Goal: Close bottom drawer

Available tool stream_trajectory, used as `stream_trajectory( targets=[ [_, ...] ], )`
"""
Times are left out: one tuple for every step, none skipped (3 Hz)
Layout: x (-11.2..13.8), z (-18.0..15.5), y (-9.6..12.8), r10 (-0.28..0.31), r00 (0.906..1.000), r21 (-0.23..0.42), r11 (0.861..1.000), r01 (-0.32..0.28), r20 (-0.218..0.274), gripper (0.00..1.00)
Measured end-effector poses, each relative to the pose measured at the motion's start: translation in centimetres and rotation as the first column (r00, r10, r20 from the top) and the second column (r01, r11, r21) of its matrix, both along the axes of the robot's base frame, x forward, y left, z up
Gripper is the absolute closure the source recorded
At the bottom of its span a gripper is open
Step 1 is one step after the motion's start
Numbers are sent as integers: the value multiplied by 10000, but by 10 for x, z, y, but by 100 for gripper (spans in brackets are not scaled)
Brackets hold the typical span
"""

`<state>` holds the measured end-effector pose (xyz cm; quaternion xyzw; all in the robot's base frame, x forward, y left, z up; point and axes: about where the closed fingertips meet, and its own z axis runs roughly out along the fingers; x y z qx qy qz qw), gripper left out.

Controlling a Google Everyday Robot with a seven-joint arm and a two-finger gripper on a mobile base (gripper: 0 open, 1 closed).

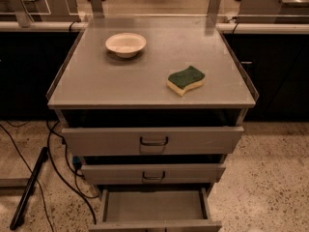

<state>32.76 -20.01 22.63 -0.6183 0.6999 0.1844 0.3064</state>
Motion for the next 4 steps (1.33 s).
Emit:
stream_trajectory(
  targets=[
    [15, -17, 18, 374, 9969, 138, 9992, -385, 698, 100],
    [15, -17, 18, 374, 9968, 138, 9992, -384, 701, 100],
    [18, -24, 18, 350, 9960, 116, 9993, -361, 826, 100],
    [34, -38, 22, 386, 9905, 111, 9991, -404, 1320, 100]
  ],
)
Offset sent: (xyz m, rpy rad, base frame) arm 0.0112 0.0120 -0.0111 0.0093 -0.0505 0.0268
